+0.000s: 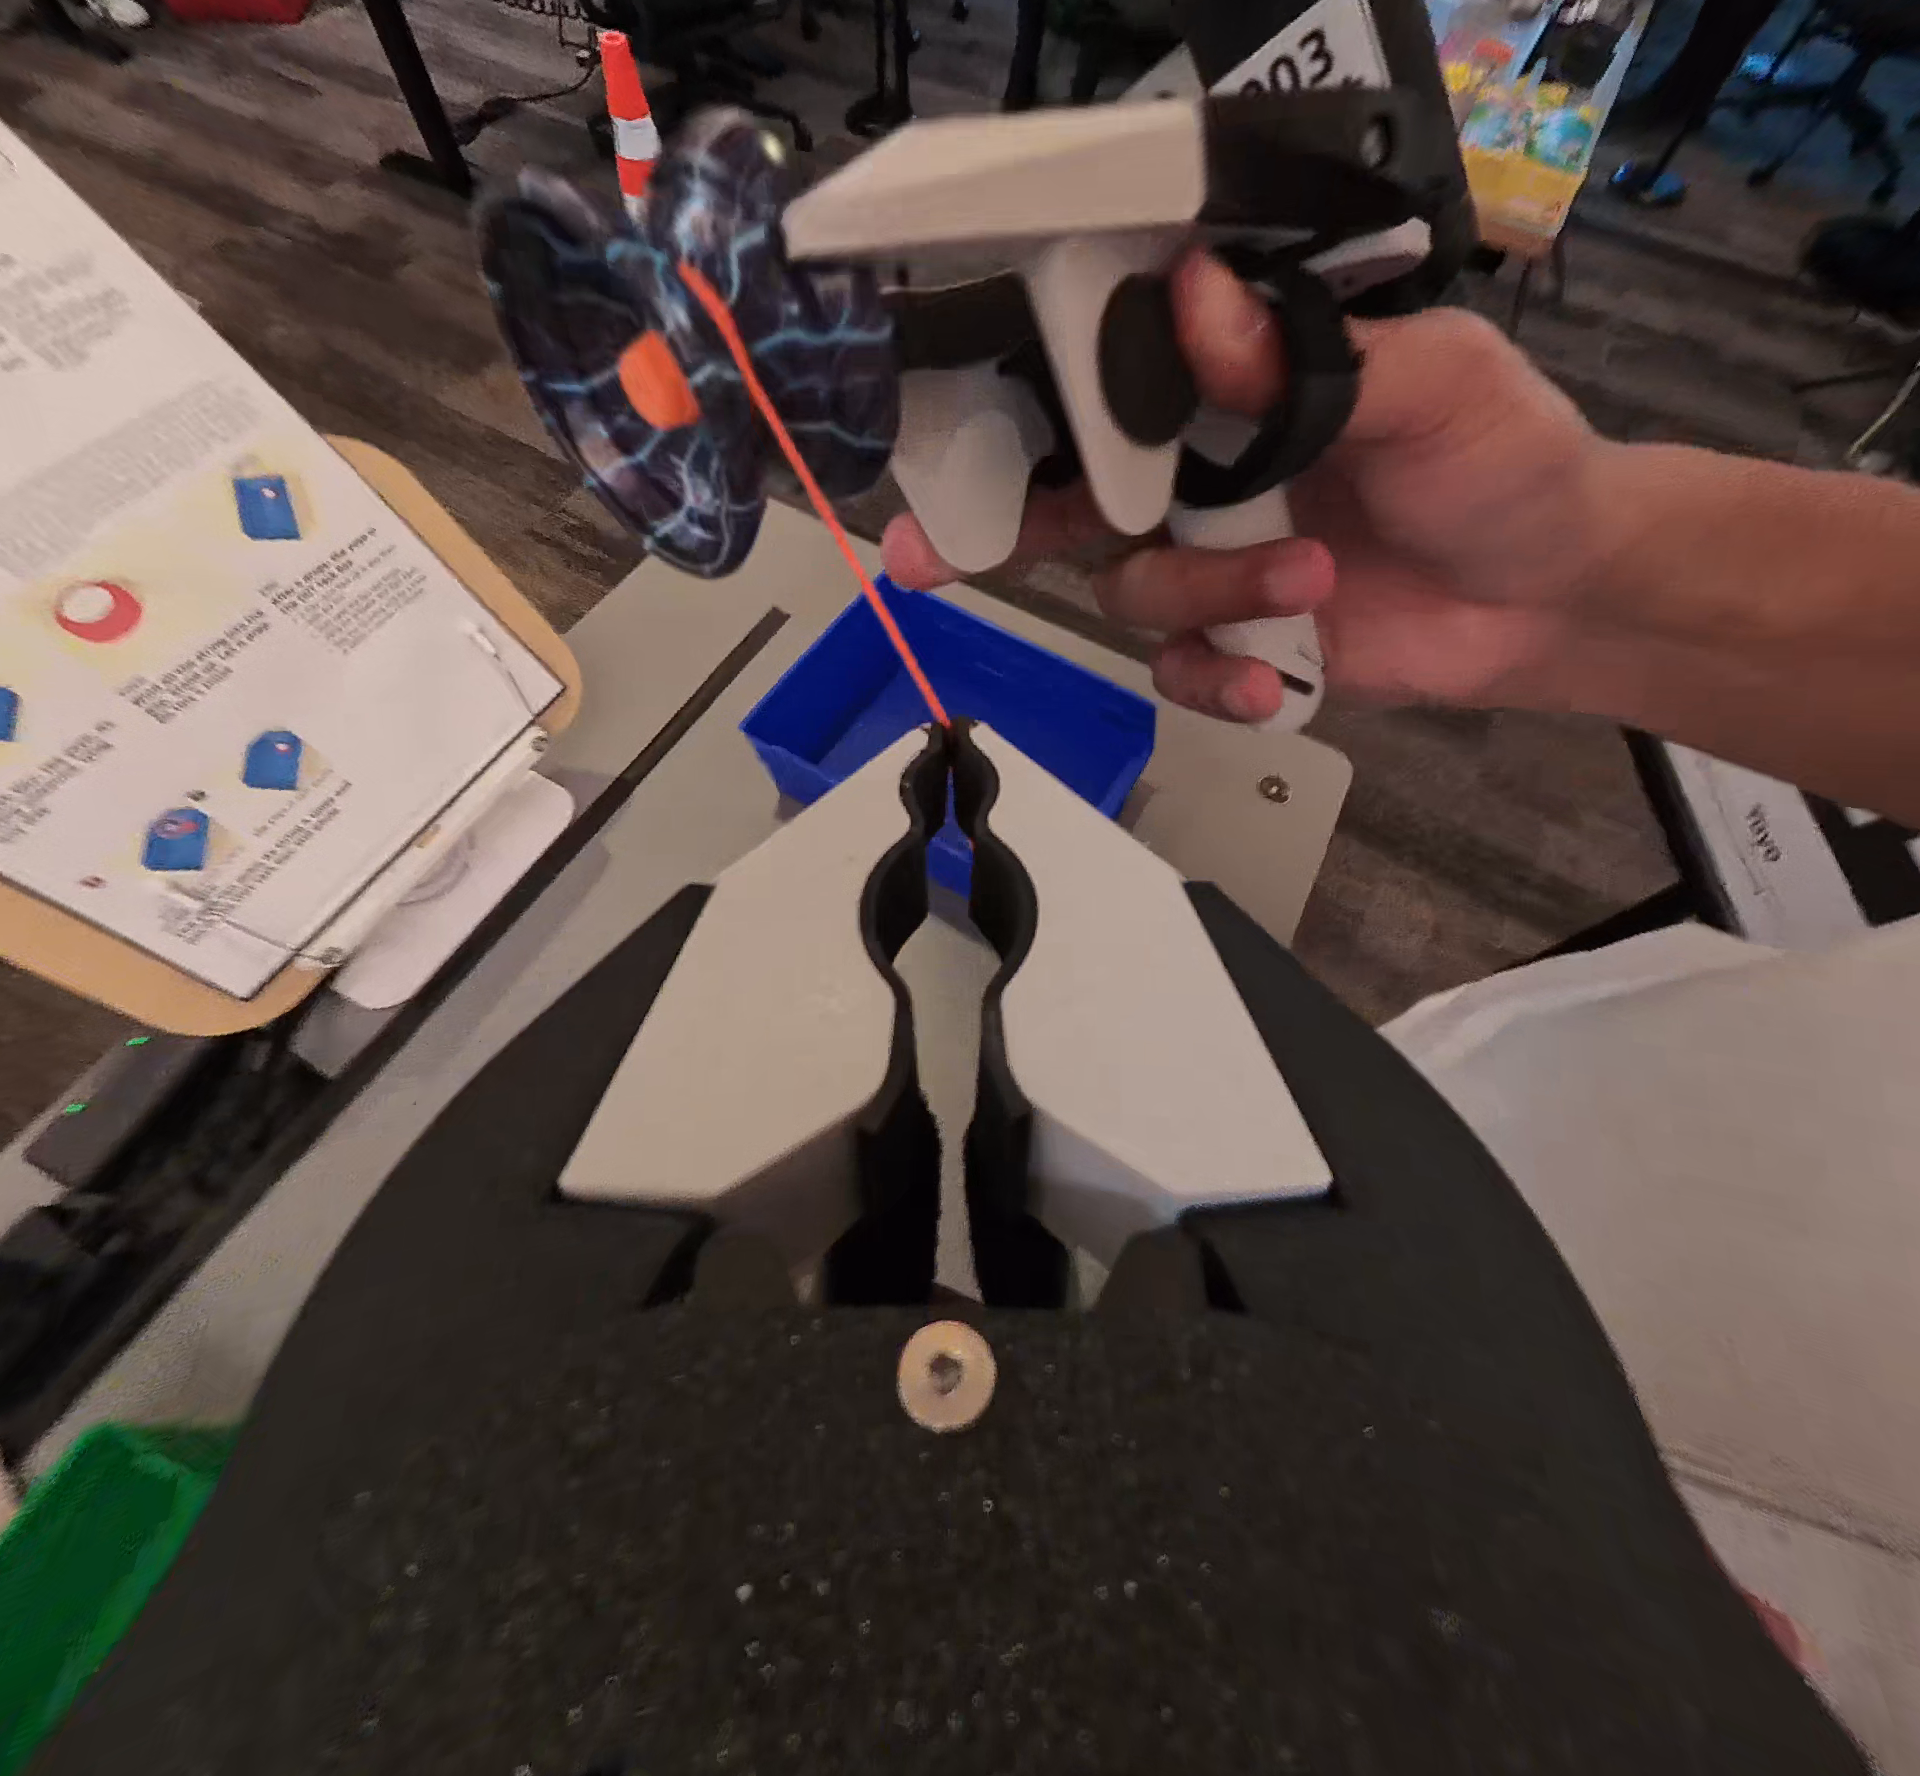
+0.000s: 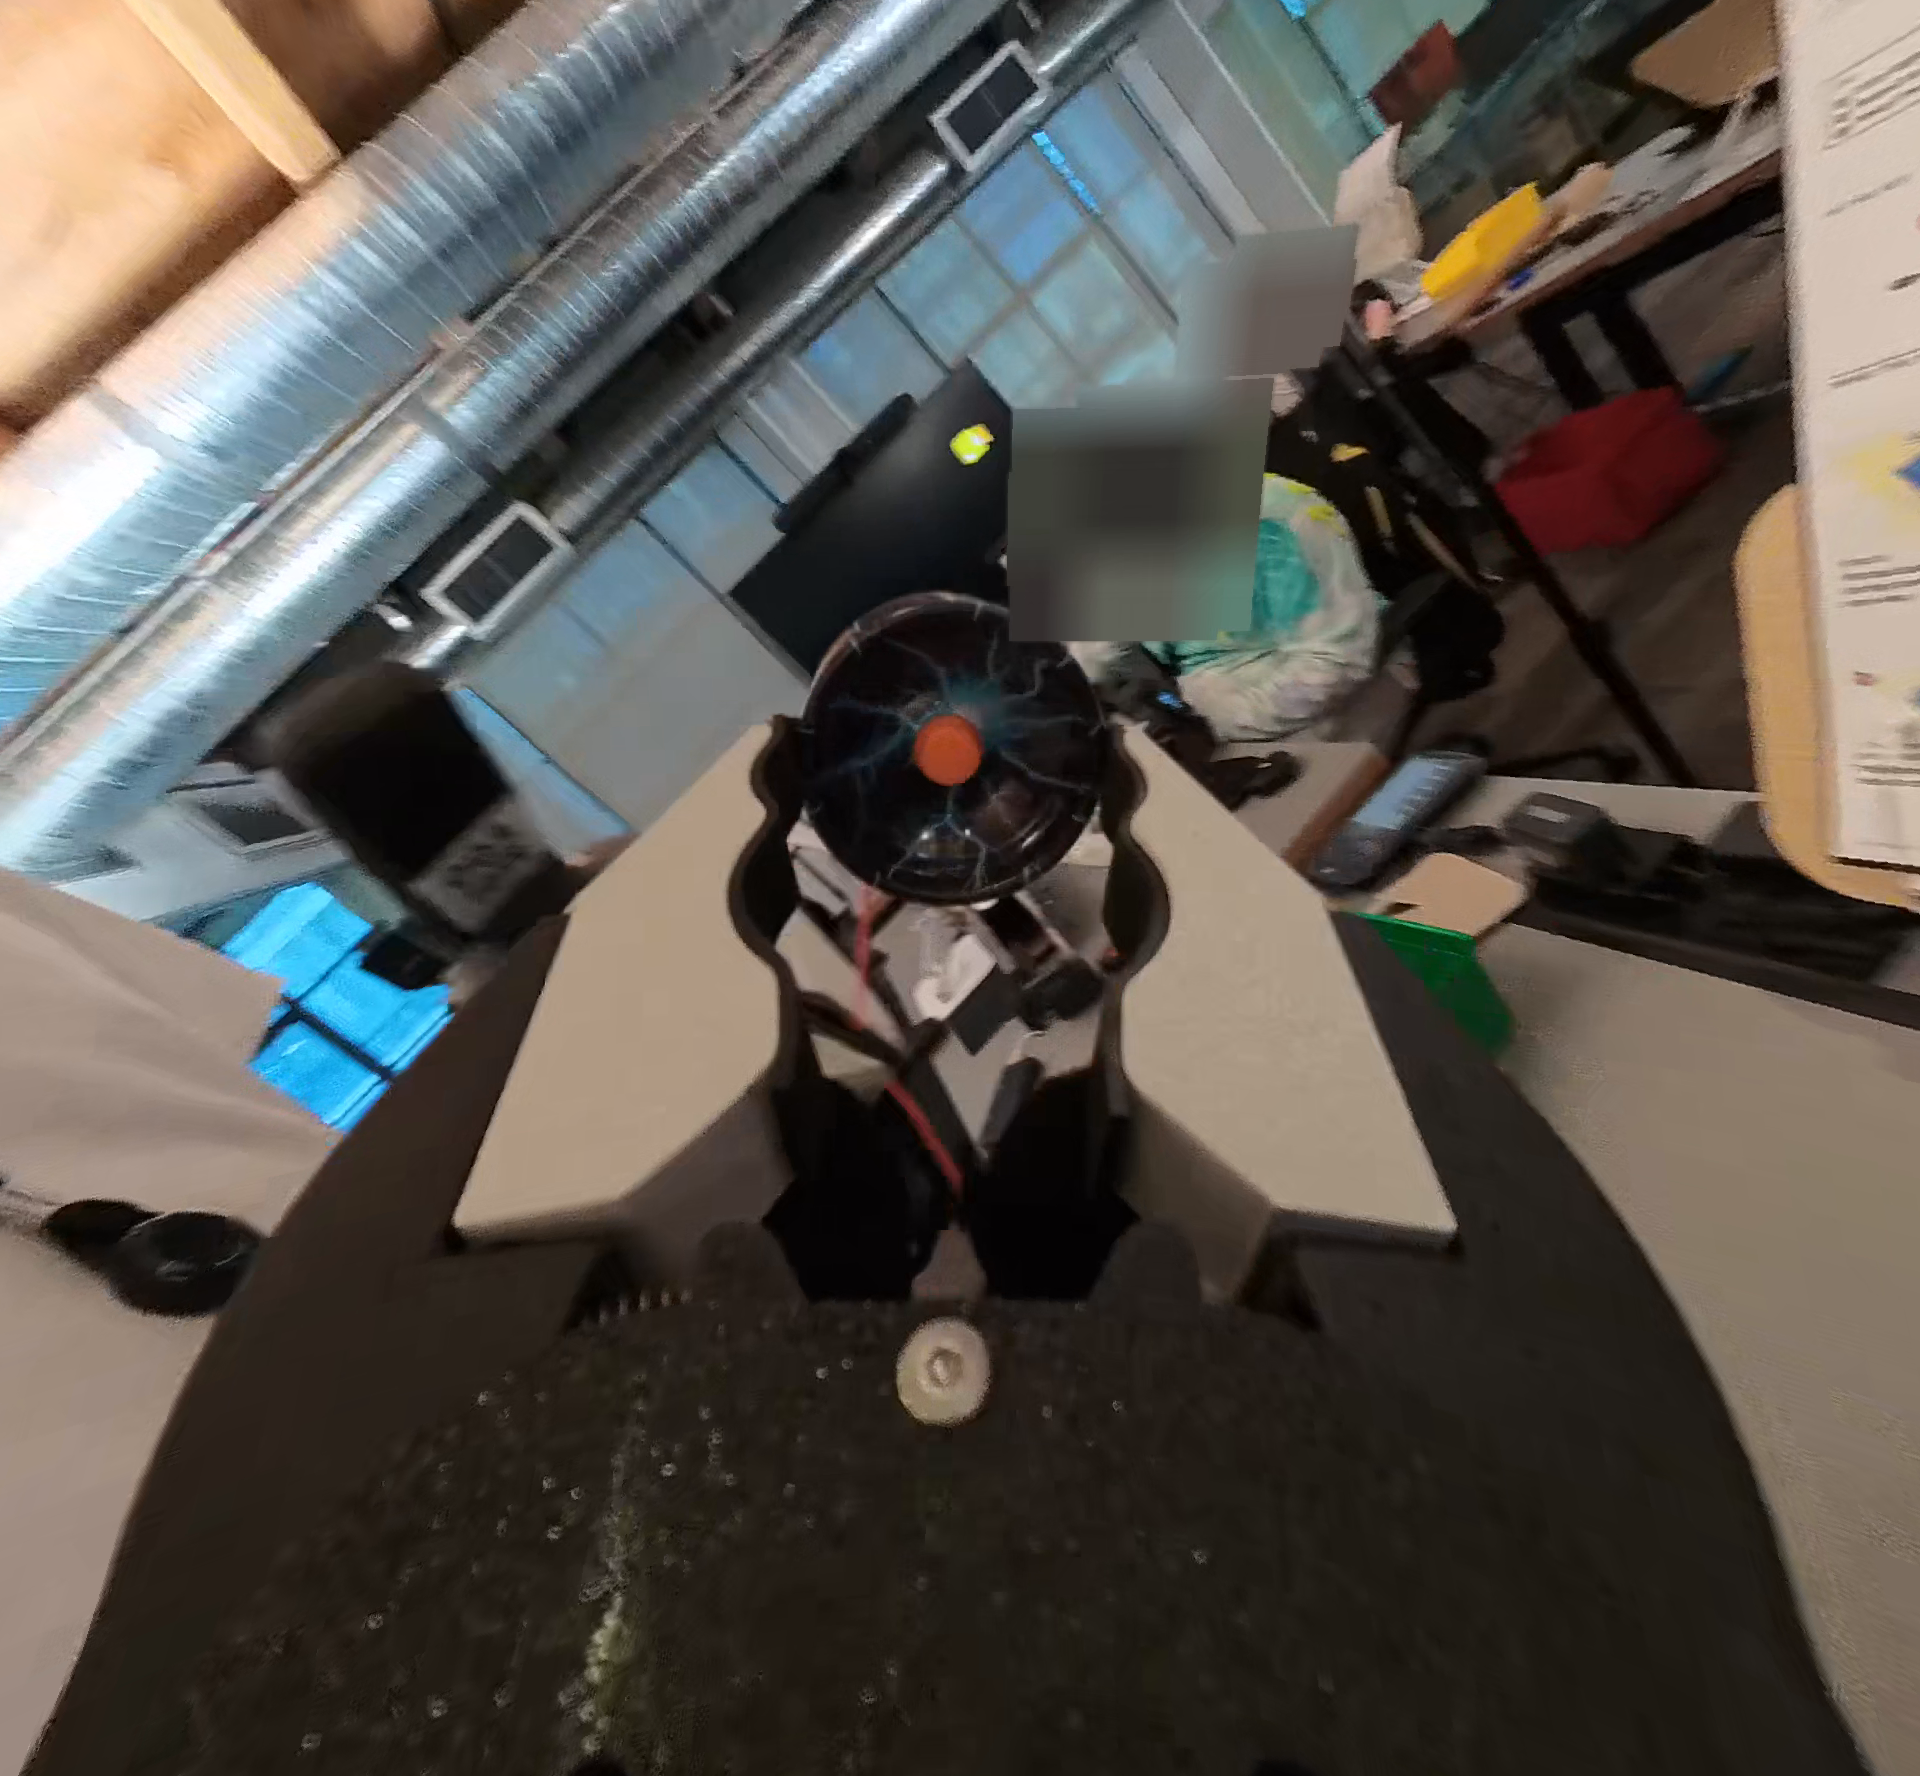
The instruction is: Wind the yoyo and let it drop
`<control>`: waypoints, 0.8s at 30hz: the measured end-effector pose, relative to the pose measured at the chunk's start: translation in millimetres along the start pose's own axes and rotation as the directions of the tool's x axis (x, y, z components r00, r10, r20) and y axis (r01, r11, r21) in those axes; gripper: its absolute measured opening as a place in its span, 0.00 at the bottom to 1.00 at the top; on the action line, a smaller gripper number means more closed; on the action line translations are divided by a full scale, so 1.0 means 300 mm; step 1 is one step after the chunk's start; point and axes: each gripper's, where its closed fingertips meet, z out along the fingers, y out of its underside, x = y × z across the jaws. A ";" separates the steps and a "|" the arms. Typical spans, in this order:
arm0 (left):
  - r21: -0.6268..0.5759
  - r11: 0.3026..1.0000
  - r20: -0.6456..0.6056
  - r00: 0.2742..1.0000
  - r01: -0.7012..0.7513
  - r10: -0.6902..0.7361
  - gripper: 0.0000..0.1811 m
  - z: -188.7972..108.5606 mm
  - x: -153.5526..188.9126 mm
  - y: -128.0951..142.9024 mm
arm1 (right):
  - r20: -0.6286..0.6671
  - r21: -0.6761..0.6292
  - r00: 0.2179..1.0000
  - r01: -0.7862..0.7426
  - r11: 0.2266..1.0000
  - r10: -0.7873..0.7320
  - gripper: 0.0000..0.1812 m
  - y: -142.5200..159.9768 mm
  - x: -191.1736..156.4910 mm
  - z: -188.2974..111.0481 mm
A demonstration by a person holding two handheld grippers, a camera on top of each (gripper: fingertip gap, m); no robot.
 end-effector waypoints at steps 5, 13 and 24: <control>0.170 0.984 -0.015 0.999 0.050 -0.049 0.00 0.061 -0.085 0.024 | 0.120 -0.074 0.992 -0.030 0.997 0.038 0.31 0.069 -0.100 0.036; 0.216 0.955 0.112 0.977 -0.203 0.182 0.00 0.071 -0.230 0.008 | 0.218 -0.166 0.972 -0.055 0.985 0.091 0.32 0.163 -0.192 0.015; 0.003 0.778 0.274 0.749 -0.628 0.603 0.00 -0.083 -0.172 -0.192 | -0.143 -0.350 0.947 0.225 0.909 -0.289 0.32 0.192 -0.022 0.014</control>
